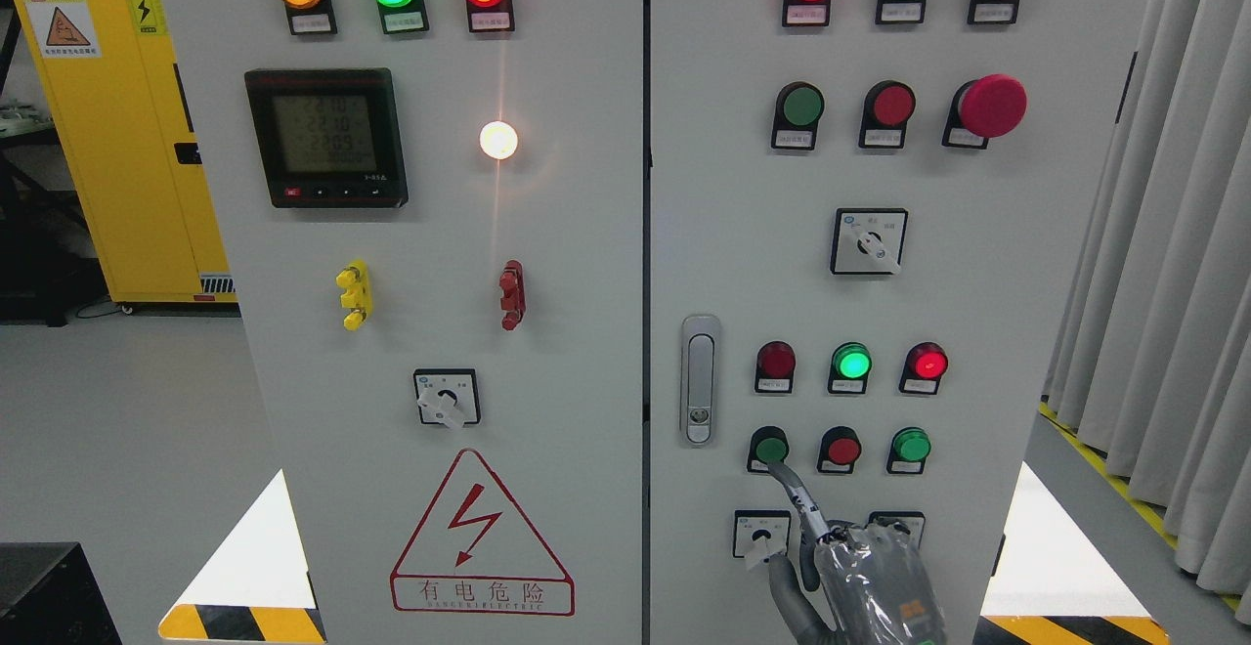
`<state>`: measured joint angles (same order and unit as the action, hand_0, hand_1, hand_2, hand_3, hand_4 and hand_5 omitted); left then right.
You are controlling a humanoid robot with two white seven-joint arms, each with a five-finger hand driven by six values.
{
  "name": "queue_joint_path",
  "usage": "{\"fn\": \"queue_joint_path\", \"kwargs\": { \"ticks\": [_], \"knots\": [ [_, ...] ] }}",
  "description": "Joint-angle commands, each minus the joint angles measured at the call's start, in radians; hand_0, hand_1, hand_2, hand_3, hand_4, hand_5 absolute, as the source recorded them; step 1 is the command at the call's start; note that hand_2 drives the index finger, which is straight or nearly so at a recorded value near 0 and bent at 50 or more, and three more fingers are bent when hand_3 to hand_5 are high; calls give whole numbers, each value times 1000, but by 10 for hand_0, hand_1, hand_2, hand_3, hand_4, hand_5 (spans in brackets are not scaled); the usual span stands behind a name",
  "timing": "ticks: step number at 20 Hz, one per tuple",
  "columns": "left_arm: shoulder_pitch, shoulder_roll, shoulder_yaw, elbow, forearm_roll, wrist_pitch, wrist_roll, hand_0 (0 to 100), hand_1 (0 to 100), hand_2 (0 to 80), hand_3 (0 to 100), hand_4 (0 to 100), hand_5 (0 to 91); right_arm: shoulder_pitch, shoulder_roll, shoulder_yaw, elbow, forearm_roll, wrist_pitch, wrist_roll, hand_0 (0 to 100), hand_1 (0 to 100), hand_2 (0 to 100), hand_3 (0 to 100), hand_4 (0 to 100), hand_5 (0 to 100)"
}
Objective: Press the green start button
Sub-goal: 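Press the green push button inward with the right hand's fingertip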
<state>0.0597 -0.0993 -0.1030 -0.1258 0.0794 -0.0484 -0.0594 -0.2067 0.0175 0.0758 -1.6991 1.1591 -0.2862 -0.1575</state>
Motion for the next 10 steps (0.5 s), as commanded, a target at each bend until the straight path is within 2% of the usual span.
{"fn": "queue_joint_path", "kwargs": {
  "ticks": [1, 10],
  "knots": [
    [0, 1, 0, 0, 0, 1, 0, 120, 556, 0, 0, 0, 0, -22, 21, 4, 56, -1, 1, 1, 737, 909, 0, 924, 973, 1000],
    [0, 1, 0, 0, 0, 1, 0, 120, 556, 0, 0, 0, 0, -37, 21, 1, 78, -5, 18, 3, 750, 908, 0, 926, 977, 1000]
  ]
}}
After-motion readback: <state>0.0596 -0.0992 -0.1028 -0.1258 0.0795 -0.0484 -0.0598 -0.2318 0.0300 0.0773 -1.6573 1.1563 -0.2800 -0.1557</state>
